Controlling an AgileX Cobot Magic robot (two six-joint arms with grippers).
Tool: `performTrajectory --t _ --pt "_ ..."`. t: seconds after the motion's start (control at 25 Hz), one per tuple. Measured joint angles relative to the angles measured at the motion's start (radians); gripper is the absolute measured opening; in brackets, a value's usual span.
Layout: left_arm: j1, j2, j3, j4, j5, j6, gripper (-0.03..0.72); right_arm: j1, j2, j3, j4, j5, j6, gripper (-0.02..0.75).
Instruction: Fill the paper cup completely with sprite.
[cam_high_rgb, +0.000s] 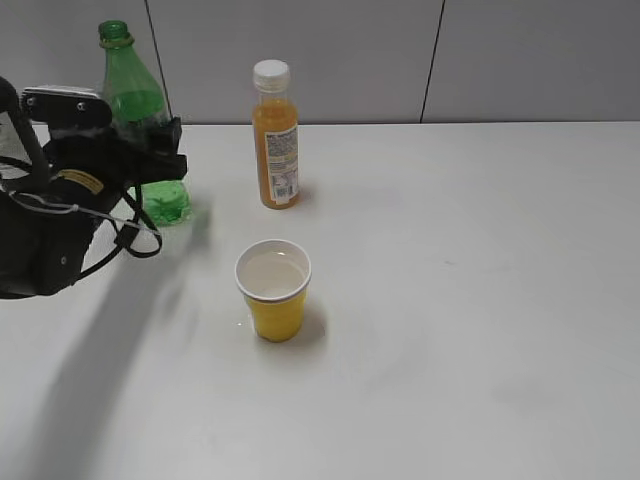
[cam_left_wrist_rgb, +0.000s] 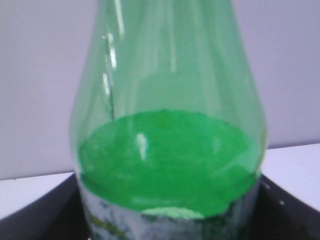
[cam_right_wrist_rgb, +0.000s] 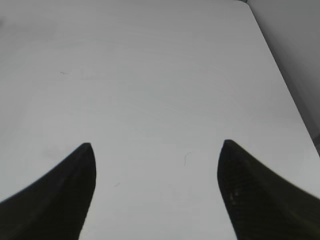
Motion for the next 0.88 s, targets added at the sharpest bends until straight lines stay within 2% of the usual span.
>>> performTrajectory --t 0.44,0.68,0.88 --pt "0.000 -0.133 0.236 0.000 -0.061 0.000 0.609 0.000 0.000 0.000 0.000 0.000 0.000 0.585" --pt "0.000 -0.224 0.312 0.000 -0.059 0.004 0.598 0.000 0.000 0.000 0.000 0.000 0.000 0.585" --pt "0.000 -0.360 0.320 -0.006 0.098 0.111 0.592 0.000 0.000 0.000 0.000 0.000 0.000 0.585"
